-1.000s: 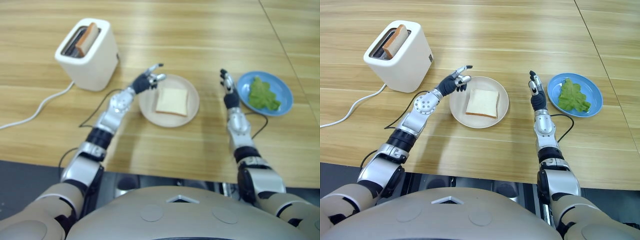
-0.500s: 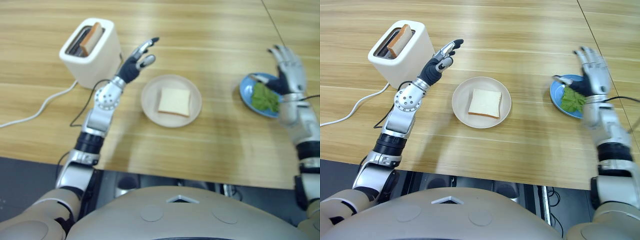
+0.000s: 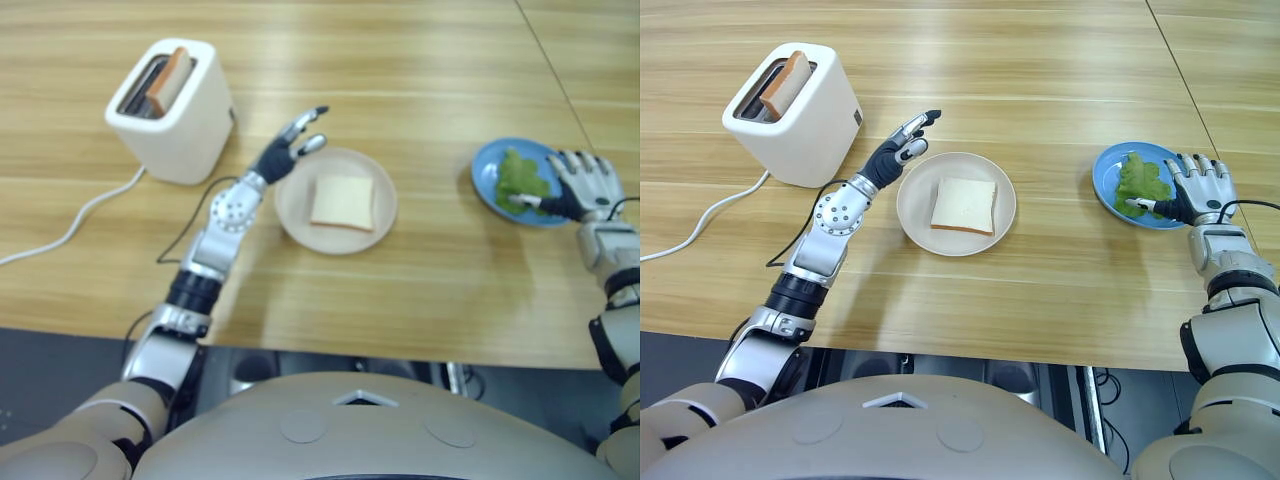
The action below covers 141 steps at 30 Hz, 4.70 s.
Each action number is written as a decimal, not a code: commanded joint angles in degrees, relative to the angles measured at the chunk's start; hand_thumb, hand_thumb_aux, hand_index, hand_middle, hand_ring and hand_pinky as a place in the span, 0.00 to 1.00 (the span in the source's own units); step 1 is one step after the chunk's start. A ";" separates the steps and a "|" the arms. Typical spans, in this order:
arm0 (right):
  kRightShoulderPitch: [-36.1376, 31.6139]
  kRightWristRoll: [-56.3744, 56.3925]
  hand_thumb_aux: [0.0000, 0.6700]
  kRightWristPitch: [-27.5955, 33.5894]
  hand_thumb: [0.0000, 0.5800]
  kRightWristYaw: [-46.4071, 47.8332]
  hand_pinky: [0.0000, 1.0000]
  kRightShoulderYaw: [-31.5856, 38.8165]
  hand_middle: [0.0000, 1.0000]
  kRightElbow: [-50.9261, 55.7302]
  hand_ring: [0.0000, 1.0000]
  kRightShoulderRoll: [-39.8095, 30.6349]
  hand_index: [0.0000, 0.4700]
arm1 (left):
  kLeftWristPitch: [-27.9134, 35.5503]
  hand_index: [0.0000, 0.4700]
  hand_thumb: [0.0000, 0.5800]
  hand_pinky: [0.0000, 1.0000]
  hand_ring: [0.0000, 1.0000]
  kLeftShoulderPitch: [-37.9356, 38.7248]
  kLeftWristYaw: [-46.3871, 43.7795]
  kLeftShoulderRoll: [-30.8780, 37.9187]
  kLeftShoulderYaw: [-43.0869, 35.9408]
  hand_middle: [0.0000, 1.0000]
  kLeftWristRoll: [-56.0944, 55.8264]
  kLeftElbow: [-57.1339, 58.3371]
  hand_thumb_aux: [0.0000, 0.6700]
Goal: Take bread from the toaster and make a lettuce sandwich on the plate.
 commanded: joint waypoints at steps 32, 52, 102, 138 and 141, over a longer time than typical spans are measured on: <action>2.68 7.79 1.00 -5.90 1.00 -8.34 0.96 1.52 0.96 -8.06 0.96 -3.36 0.98 | 1.47 0.00 0.00 0.00 0.00 2.09 -1.94 0.42 0.09 0.00 -0.66 -3.11 0.00; 7.11 2.26 1.00 -1.27 1.00 3.93 1.00 -1.20 1.00 -59.22 1.00 11.10 0.98 | 0.48 0.00 0.00 0.00 0.00 -0.09 -0.41 -1.59 2.19 0.00 -2.54 2.16 0.00; 8.20 4.11 0.00 -1.20 0.00 8.04 0.00 -2.21 0.00 -43.12 0.00 9.80 0.00 | 0.15 0.00 0.00 0.00 0.00 0.06 0.09 -1.34 1.18 0.00 -1.07 6.04 0.00; 25.75 -15.90 0.15 -7.39 0.27 9.29 0.00 7.25 0.00 -64.40 0.00 11.75 0.14 | -1.11 0.00 0.00 0.00 0.00 -1.37 0.57 -1.14 3.18 0.00 -1.79 9.86 0.00; 25.85 -16.12 0.21 -7.10 0.37 9.42 0.00 7.99 0.00 -65.36 0.00 12.04 0.20 | -1.04 0.00 0.00 0.00 0.00 -1.29 0.52 -1.13 3.21 0.00 -1.79 9.84 0.00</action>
